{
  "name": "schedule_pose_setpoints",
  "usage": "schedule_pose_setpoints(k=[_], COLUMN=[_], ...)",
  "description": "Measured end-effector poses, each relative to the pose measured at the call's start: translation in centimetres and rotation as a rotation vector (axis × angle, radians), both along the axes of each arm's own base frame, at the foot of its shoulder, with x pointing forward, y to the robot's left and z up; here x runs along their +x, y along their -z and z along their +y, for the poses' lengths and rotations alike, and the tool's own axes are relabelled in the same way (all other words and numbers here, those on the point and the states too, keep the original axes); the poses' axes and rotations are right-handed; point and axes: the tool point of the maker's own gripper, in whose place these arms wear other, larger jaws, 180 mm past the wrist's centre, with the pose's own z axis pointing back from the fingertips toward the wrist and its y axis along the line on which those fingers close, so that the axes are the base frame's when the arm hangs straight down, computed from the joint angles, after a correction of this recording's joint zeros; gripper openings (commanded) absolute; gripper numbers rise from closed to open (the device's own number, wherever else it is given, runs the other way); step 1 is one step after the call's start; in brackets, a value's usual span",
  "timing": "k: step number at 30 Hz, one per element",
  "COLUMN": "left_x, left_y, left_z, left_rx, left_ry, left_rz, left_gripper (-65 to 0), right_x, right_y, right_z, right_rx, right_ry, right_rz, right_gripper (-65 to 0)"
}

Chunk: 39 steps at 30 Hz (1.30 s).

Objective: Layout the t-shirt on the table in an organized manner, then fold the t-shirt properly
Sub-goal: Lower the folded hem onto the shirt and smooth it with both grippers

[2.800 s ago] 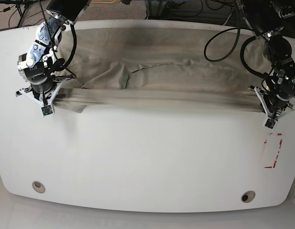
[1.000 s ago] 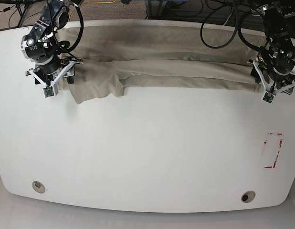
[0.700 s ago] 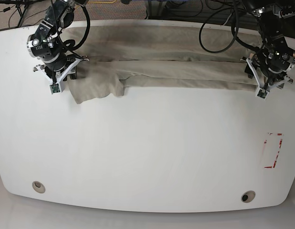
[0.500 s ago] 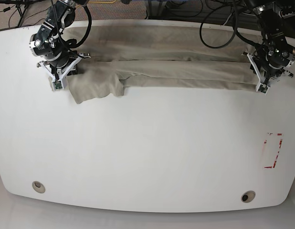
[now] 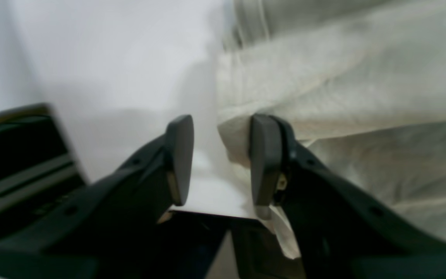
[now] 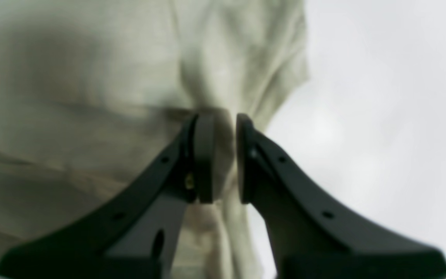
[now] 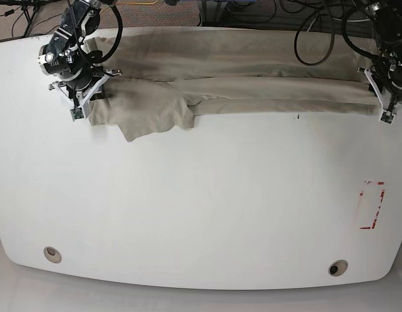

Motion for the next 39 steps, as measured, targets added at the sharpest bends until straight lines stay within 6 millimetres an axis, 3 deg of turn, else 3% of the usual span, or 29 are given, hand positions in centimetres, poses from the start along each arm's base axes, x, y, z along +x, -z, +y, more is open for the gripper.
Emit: schedule_pose_setpoints(k=[7, 14, 21, 24, 30, 35, 39], left_x=[2.7, 1.7, 1.6, 1.6, 1.9, 0.6, -0.5], left_y=[-3.0, -2.0, -2.3, -1.7, 1.4, 3.3, 4.6], left_z=[-1.0, -2.2, -1.7, -2.1, -3.7, -3.0, -2.9], left_rx=[0.023, 0.011, 0.026, 0.007, -0.105, -0.121, -0.142], left_ry=[0.040, 0.027, 0.016, 0.000, -0.022, -0.046, -0.044], left_rz=[-0.110, -0.048, -0.049, -0.046, -0.013, 0.040, 0.068], left_gripper=[-42.2, -42.2, -42.2, -42.2, -42.2, -42.2, -42.2], right_x=[0.0, 0.0, 0.0, 0.2, 1.7, 2.6, 2.5], right_y=[0.0, 0.0, 0.0, -0.2, -0.7, -0.8, -0.7], right_z=[-0.1, 0.0, 0.1, 0.5, 2.2, 4.6, 4.9], right_rx=[-0.004, -0.003, 0.000, 0.007, 0.040, 0.062, 0.068], right_ry=[0.000, 0.000, 0.000, 0.002, -0.012, -0.087, -0.091], right_rz=[0.002, 0.002, -0.001, -0.010, -0.045, -0.057, -0.055], right_gripper=[-56.3, -56.3, -56.3, -56.3, -56.6, -56.8, -56.8])
